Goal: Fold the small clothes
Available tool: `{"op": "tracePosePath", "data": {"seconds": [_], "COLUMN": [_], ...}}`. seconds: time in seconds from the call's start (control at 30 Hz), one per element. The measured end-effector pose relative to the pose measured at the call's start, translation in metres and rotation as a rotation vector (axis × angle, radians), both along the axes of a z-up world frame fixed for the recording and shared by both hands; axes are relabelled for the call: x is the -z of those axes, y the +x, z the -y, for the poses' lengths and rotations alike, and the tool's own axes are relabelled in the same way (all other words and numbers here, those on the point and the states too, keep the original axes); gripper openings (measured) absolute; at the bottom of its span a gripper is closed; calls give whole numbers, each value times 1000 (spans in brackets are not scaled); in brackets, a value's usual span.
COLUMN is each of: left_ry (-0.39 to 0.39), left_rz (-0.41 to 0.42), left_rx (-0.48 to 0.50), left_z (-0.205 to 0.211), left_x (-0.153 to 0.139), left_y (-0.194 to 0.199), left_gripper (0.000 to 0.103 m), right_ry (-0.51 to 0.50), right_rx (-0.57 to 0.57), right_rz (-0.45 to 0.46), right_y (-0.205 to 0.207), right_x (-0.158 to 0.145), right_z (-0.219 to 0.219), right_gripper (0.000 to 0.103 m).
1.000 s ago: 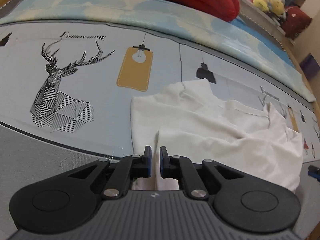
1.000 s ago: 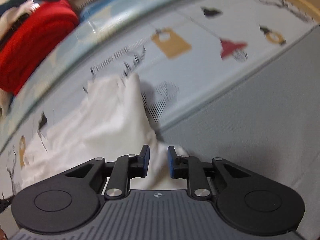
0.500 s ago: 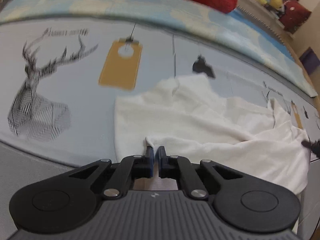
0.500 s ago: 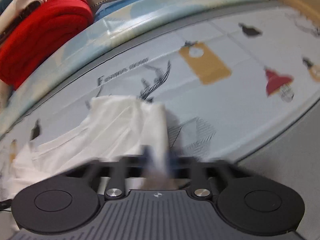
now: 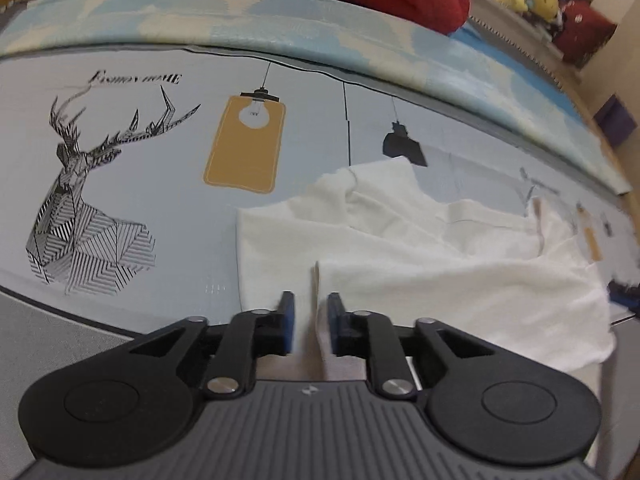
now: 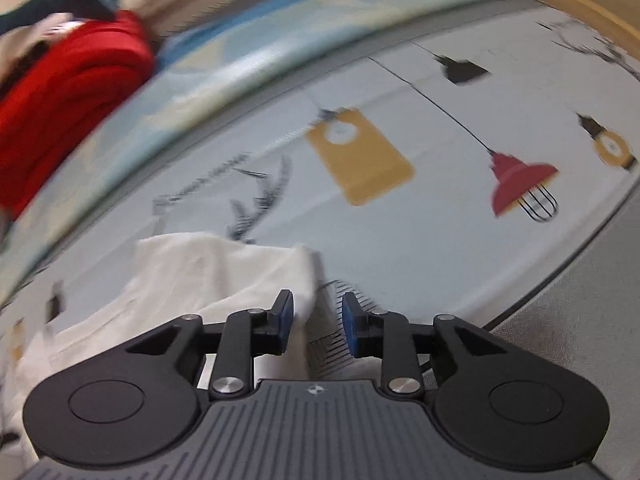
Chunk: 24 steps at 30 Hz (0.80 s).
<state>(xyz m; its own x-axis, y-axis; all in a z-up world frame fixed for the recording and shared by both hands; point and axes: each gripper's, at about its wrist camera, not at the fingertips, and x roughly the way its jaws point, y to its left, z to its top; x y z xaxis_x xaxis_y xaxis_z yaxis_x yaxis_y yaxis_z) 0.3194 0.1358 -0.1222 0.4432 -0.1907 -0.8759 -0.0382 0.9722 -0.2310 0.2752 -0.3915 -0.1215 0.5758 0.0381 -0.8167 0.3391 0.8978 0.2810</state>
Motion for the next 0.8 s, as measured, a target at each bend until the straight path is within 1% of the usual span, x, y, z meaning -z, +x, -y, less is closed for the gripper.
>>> {"op": "tracePosePath", "data": {"seconds": [0.03,0.07,0.13,0.2,0.23,0.27,0.3,0.33,0.37,0.43,0.47,0.5,0.6,0.67,0.7,0.73,0.77,0.8], "left_ry": [-15,-26,-44,-45,-27,1,20,26,29,29,27,38,68,125,155,176,171,142], "left_rz": [-14,-30,-61,-75,-79,-79,-82,-86,-90,-101,-105,-106,-118,-114,-99,-73,-43,-11], "left_rx": [9,21,54,82,93,98,101,101,98,95,99,103,106,102,98,97,100,105], "left_z": [-2,-3,1,8,12,16,18,20,21,22,23,24,24,24,24,24,24,25], "left_x": [1,2,6,9,11,12,14,16,17,17,16,14,10,7,4,0,-5,-10], "left_y": [-2,-3,-6,-8,-9,-10,-11,-11,-11,-11,-12,-13,-17,-20,-22,-23,-24,-25], "left_gripper": [27,28,28,28,28,27,27,25,22,1,1,1,1,3,3,3,3,3], "right_ry": [11,16,12,1,-19,-32,-16,36,79,131,144,133,43,-51,-113,-146,-155,-137], "right_rx": [-56,-107,-220,-298,-316,-322,-314,-291,-244,-148,-126,-120,-127,-112,-127,-157,-189,-246], "right_rz": [11,12,-10,-39,-58,-73,-89,-99,-107,-112,-107,-102,-65,-42,-5,36,74,116], "right_y": [-6,-10,-25,-38,-43,-47,-51,-55,-60,-66,-69,-70,-67,-65,-65,-65,-67,-67], "right_x": [-4,-6,-7,-2,2,5,9,13,16,19,19,17,3,-10,-22,-34,-44,-53], "right_z": [-1,-2,-8,-13,-15,-16,-12,-4,5,18,20,19,9,4,-3,-10,-14,-23], "right_gripper": [32,34,41,42,42,38,25,22,23,23,23,23,22,23,25,25,25,30]}}
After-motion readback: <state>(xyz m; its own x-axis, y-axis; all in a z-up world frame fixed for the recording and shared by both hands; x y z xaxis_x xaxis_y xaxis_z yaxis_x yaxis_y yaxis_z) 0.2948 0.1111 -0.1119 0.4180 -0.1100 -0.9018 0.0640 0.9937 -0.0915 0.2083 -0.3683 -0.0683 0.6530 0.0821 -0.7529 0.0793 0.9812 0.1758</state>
